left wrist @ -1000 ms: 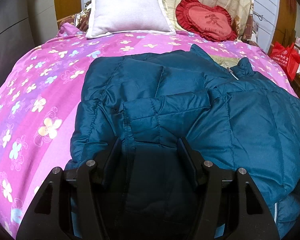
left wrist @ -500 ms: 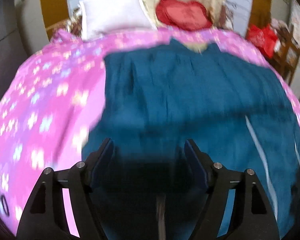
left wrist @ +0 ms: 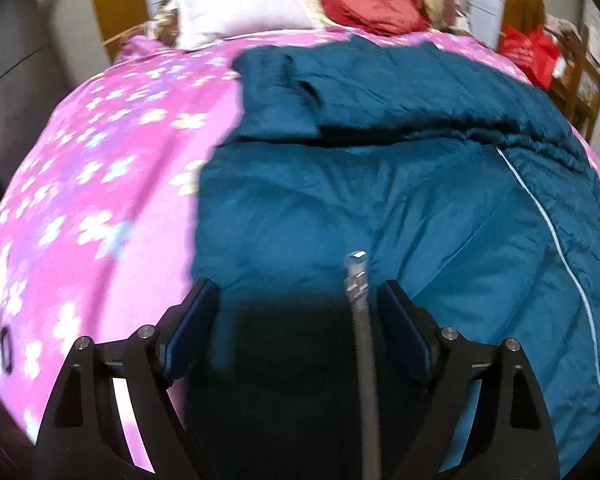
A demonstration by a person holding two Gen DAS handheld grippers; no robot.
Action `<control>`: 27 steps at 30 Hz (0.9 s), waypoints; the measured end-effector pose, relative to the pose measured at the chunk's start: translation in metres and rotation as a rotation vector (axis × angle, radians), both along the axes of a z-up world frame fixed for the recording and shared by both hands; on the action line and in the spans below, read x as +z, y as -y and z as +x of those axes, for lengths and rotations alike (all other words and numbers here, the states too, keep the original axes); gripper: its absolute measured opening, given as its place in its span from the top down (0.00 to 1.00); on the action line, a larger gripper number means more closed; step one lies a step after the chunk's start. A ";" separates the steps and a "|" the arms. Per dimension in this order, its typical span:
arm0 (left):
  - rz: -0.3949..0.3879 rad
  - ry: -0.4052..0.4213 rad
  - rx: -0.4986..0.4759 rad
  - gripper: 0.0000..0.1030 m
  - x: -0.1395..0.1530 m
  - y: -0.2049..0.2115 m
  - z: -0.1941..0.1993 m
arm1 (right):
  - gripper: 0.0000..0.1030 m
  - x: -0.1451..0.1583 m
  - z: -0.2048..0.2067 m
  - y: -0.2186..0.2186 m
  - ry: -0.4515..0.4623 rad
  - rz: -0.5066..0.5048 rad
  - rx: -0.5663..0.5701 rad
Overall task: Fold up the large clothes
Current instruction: 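Reposition both grippers over the jacket hem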
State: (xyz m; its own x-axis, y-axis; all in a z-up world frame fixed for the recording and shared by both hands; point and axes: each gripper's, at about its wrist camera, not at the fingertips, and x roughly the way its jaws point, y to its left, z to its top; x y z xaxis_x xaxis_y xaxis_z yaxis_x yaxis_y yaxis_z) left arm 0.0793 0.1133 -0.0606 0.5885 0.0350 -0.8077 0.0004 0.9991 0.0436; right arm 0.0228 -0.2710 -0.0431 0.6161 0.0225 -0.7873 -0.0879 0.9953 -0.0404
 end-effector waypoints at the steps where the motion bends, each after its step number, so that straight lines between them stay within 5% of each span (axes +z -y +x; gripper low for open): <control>1: -0.017 0.022 0.011 0.18 0.009 -0.010 -0.012 | 0.00 0.007 -0.009 0.007 0.041 0.000 -0.022; 5: -0.045 0.049 0.015 0.18 0.026 -0.046 -0.051 | 0.00 0.029 -0.053 0.069 0.143 0.147 -0.098; 14: 0.008 0.031 0.025 0.18 0.004 -0.076 -0.107 | 0.00 -0.008 -0.098 0.149 -0.018 0.234 -0.215; 21: -0.067 0.023 0.032 0.18 -0.006 -0.100 -0.126 | 0.00 -0.018 -0.096 0.123 -0.075 0.309 -0.015; 27: -0.048 0.010 0.017 0.18 -0.013 -0.106 -0.141 | 0.00 -0.018 -0.091 0.113 -0.091 0.375 0.085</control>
